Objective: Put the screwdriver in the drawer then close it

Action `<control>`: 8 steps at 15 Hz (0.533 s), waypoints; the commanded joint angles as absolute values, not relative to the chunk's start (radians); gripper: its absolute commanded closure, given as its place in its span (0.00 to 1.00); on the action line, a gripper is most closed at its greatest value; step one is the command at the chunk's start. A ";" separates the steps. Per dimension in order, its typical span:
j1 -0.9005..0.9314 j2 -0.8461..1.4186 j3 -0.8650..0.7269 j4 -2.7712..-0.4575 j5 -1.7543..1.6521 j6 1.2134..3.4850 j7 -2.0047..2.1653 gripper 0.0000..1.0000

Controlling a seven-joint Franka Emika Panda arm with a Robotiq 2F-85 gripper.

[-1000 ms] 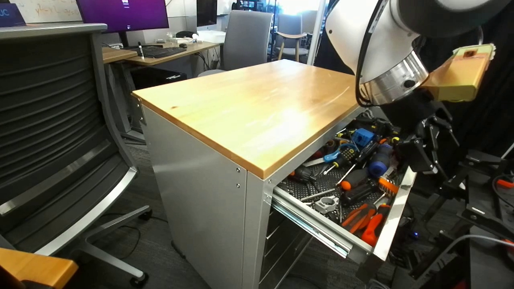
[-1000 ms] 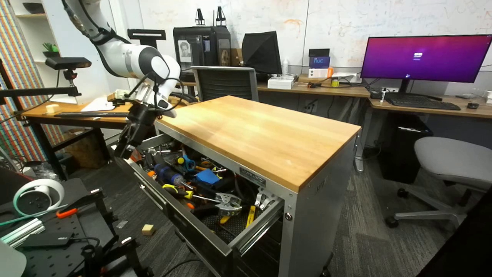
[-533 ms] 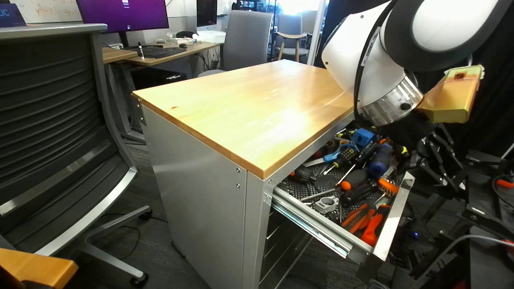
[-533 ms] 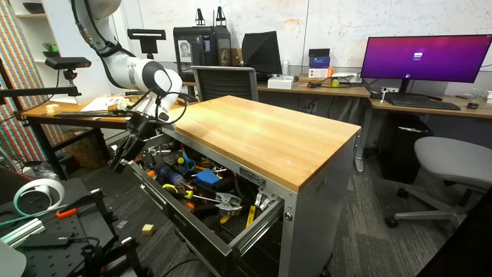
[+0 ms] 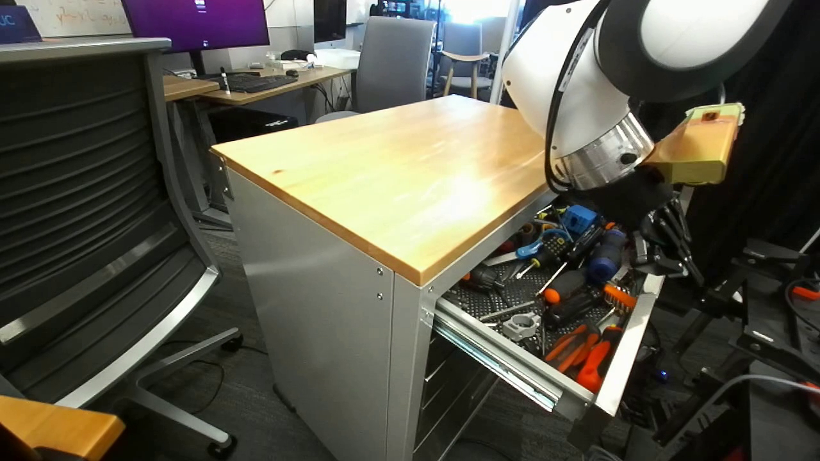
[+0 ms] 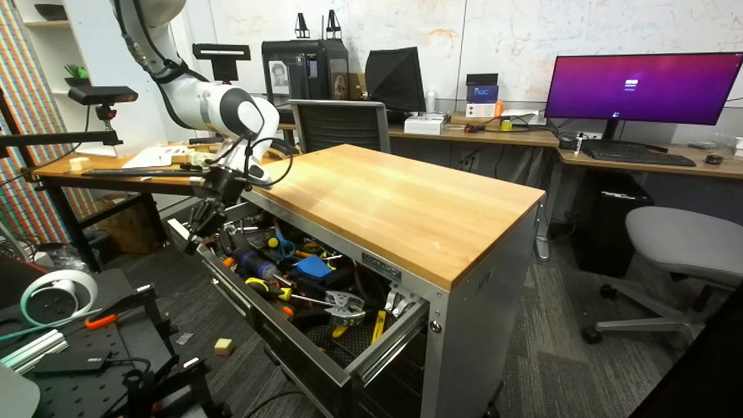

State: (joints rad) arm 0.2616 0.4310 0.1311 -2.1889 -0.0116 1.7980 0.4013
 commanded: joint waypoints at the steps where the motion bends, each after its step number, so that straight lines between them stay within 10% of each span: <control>1: 0.265 0.432 0.127 -2.180 -0.010 1.796 0.389 0.97; 3: 0.265 0.432 0.128 -2.174 -0.011 1.796 0.379 0.82; 4: 0.264 0.432 0.128 -2.173 -0.011 1.796 0.377 0.50; 8: 0.248 0.492 0.140 -2.179 0.075 1.782 0.335 0.20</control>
State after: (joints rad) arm 0.2592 0.4492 0.1313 -2.1817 0.0232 1.7930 0.3601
